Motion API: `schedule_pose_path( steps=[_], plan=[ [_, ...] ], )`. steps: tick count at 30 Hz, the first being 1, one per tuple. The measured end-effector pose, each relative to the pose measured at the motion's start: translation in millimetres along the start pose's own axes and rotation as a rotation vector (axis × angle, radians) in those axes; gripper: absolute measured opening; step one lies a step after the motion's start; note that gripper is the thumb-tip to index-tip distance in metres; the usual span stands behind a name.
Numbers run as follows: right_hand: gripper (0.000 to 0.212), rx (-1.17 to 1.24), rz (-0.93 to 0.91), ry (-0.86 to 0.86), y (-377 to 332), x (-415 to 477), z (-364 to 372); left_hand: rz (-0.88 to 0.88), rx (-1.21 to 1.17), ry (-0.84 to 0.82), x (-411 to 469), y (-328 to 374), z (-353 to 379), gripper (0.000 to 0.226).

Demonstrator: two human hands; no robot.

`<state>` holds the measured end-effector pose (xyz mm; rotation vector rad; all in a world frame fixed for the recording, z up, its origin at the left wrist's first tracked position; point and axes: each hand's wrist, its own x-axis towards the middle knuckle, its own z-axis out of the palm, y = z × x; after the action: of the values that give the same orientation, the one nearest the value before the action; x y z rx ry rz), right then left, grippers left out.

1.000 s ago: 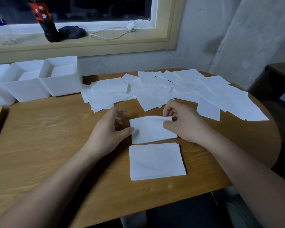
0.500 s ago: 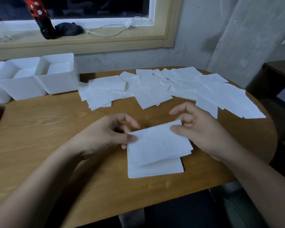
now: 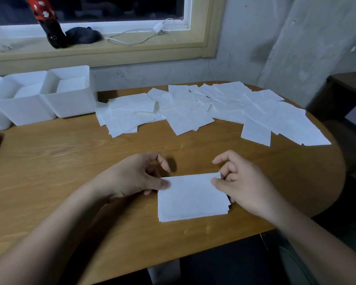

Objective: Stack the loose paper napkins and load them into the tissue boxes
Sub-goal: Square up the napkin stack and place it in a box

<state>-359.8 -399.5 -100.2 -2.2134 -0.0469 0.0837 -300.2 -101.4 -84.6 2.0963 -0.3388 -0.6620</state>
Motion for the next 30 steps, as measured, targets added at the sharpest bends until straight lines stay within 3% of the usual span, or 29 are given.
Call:
schedule_pose_path(
  steps=[10, 15, 17, 22, 30],
  plan=[
    [0.041, -0.163, 0.011, 0.030, 6, -1, -3, -0.004, 0.066, 0.042, 5, -10, -2, 0.034],
    [0.027, -0.233, -0.009, 0.080, 2, 3, -16, -0.023, 0.123, 0.124, 5, -12, -12, 0.028],
    [0.025, -0.231, -0.010, 0.035, -1, 3, -17, -0.006, 0.194, 0.173, 4, -12, -10, 0.026],
    [0.046, -0.354, -0.005, -0.183, -5, 7, -15, 0.102, 0.352, 0.180, 4, -11, 7, 0.042],
    [0.040, -0.401, 0.048, -0.313, -19, 29, -14, 0.082, 0.419, 0.174, 5, -5, 16, 0.031]
  ],
)
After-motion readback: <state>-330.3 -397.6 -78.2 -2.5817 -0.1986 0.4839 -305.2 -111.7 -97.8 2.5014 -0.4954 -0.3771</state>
